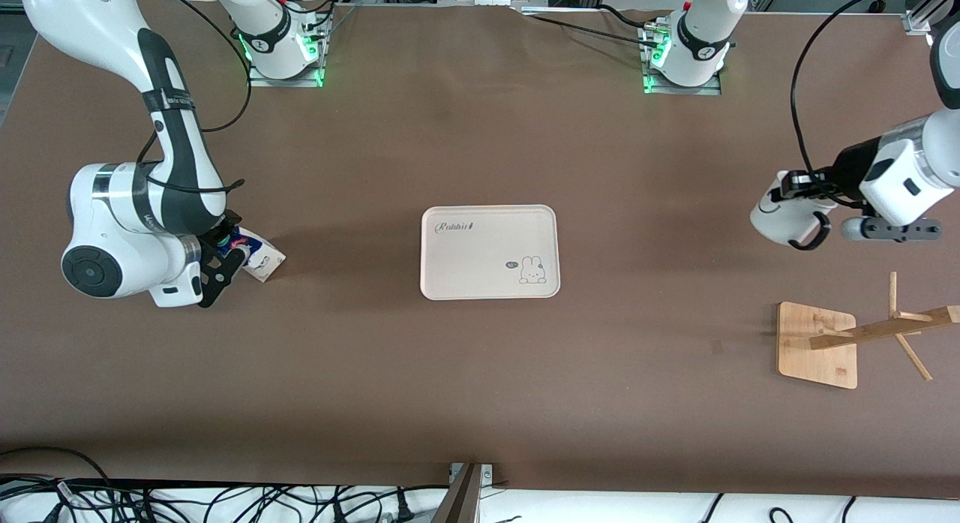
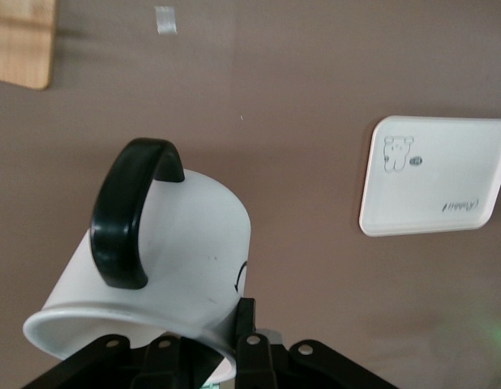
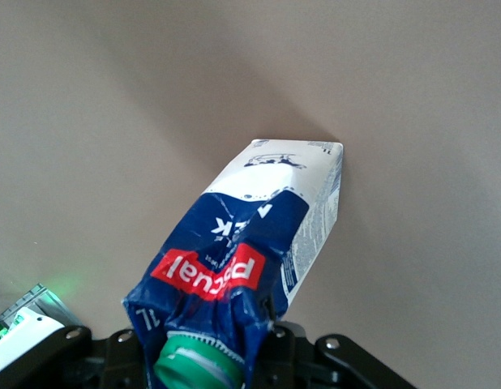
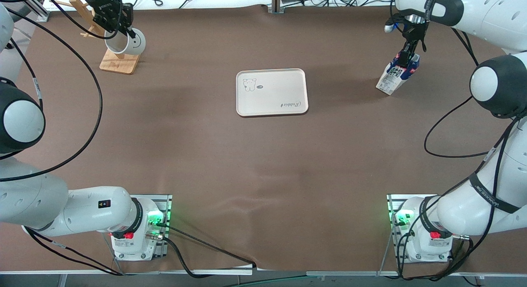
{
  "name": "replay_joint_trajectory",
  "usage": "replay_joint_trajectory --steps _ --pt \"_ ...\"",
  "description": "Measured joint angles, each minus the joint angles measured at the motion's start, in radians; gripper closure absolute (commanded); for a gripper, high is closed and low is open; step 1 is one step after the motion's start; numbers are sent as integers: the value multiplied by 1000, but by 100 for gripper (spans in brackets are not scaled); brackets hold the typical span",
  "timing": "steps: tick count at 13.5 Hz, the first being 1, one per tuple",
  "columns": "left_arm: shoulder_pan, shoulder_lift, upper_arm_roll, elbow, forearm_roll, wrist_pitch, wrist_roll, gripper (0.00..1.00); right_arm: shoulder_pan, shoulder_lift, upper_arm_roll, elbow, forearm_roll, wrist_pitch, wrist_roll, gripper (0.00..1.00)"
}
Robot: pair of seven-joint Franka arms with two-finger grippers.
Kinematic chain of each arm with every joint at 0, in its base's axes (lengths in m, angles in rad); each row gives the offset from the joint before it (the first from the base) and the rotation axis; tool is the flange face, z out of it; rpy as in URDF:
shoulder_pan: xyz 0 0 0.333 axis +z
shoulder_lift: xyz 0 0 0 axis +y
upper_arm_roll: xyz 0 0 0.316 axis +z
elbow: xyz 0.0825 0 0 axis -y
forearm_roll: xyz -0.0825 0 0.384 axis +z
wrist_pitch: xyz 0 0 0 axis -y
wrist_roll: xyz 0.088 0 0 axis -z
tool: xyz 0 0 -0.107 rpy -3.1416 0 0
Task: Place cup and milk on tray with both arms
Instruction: 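Lift the mug off the stand with the left gripper, then carry the milk carton onto the tray with the right gripper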
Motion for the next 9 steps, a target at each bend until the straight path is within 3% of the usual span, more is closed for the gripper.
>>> replay_joint_trajectory --steps 4,9 --pt "-33 1 -1 1 0 -110 0 100 -1 -53 -6 1 3 -23 1 69" --pt "-71 31 -1 64 0 -185 -3 100 0 -154 -5 11 119 -60 145 70"
